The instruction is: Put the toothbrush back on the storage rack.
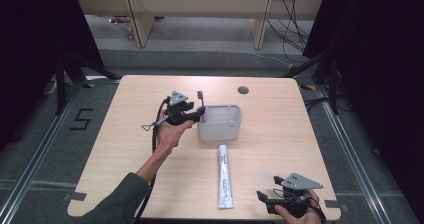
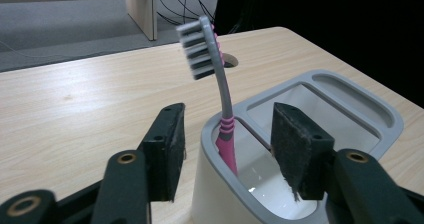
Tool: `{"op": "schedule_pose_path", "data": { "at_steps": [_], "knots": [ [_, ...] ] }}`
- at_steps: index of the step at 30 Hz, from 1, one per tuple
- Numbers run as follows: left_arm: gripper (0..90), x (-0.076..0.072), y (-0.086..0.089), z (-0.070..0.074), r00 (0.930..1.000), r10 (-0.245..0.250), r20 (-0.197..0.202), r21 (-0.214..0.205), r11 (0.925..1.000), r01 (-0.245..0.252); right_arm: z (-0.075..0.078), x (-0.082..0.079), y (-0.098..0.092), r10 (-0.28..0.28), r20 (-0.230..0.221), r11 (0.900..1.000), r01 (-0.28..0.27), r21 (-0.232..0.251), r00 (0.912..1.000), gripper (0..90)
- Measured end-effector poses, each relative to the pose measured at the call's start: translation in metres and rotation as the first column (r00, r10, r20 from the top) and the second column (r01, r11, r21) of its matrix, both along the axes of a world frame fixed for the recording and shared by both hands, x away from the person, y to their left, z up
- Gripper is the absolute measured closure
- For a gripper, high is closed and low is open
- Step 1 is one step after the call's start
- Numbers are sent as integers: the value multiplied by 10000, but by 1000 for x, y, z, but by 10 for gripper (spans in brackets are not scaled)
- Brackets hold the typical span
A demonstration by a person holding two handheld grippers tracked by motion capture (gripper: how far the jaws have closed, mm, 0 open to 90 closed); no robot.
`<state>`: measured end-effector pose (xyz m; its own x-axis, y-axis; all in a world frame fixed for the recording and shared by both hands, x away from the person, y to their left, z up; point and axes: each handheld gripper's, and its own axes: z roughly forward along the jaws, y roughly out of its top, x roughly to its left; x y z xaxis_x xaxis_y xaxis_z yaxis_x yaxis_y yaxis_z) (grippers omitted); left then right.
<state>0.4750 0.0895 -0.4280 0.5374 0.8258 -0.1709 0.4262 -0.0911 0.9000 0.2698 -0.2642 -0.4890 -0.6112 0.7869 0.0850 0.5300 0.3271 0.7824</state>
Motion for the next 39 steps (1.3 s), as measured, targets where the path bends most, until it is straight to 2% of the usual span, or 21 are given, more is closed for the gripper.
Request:
{"op": "schedule_pose_path", "data": {
  "at_steps": [1, 3, 4, 5, 6, 7, 12, 13, 16, 17, 19, 20, 23, 25, 26, 27, 29, 31, 32, 35, 39],
  "knots": [
    [437, -1, 1, 2, 10000, 29, -58, 15, 10000, -28, 0, -1, 1, -86, -176, 9999, 87, 67, 9998, 203],
    [405, -3, 3, 5, 9998, 74, -188, 152, 9999, -72, 0, -1, 1, -119, -214, 9998, 122, 130, 9997, 203],
    [396, -4, 5, 7, 9997, 110, -199, 164, 9998, -107, 0, 0, 0, -36, 53, 10000, 36, -55, 10000, 203],
    [389, -6, 6, 9, 9998, 125, -139, 128, 9998, -124, 0, 0, 0, -21, 45, 10000, 21, -35, 10000, 203],
    [384, -8, 8, 11, 9998, 131, -164, 141, 9998, -128, 0, 0, 0, -16, -8, 10000, 16, -8, 10000, 203],
    [378, -9, 10, 13, 9998, 124, -171, 154, 9998, -121, 0, -2, 1, -126, -267, 9998, 129, 131, 9996, 203],
    [344, -18, 18, 21, 9996, 127, -238, 244, 9996, -121, 0, -2, 1, -145, -284, 9998, 150, 144, 9995, 203],
    [336, -23, 22, 24, 9995, 116, -294, 220, 9997, -110, 0, 0, 1, -100, -39, 9999, 100, 16, 9999, 203],
    [311, -30, 26, 29, 9994, 34, -341, 352, 9994, -22, 0, -1, 2, -124, -273, 9999, 127, 111, 9996, 203],
    [297, -33, 28, 30, 9994, -16, -353, 402, 9992, 30, 0, 0, 0, -28, -47, 10000, 28, -73, 10000, 203],
    [282, -40, 31, 32, 9994, -95, -320, 468, 9988, 110, 0, 0, 1, 6, -130, 10000, -6, -31, 9999, 203],
    [272, -44, 33, 32, 9993, -151, -351, 432, 9989, 166, 0, -2, 2, -97, -345, 9999, 101, 117, 9994, 203],
    [257, -56, 40, 34, 9991, -229, -353, 314, 9992, 240, -1, -1, 2, -114, -320, 9999, 117, 85, 9994, 203],
    [246, -63, 44, 34, 9987, -317, -396, 279, 9991, 329, -2, 0, 2, -94, -215, 10000, 94, -6, 9997, 203],
    [238, -66, 46, 33, 9982, -397, -450, 303, 9987, 410, -1, -1, 3, -130, -414, 9999, 133, 82, 9991, 203],
    [233, -70, 48, 32, 9976, -456, -519, 281, 9985, 471, -2, 1, 2, -4, -137, 10000, 4, -26, 9999, 203],
    [224, -76, 51, 29, 9970, -521, -573, 233, 9983, 535, -2, 1, 2, 34, -89, 10000, -34, -25, 10000, 203],
    [212, -82, 54, 26, 9965, -604, -578, 199, 9979, 616, -2, -1, 3, -132, -354, 9998, 136, 108, 9993, 203],
    [211, -86, 56, 24, 9961, -674, -567, 197, 9975, 686, -1, 0, 2, -58, -250, 10000, 58, 2, 9997, 203],
    [211, -95, 60, 17, 9937, -930, -633, 254, 9952, 947, -1, -1, 3, -144, -443, 9999, 147, 78, 9989, 203],
    [207, -104, 67, 10, 9921, -1033, -707, 165, 9944, 1047, -2, -1, 2, -112, -244, 9999, 113, 55, 9996, 204]
  ]
}}
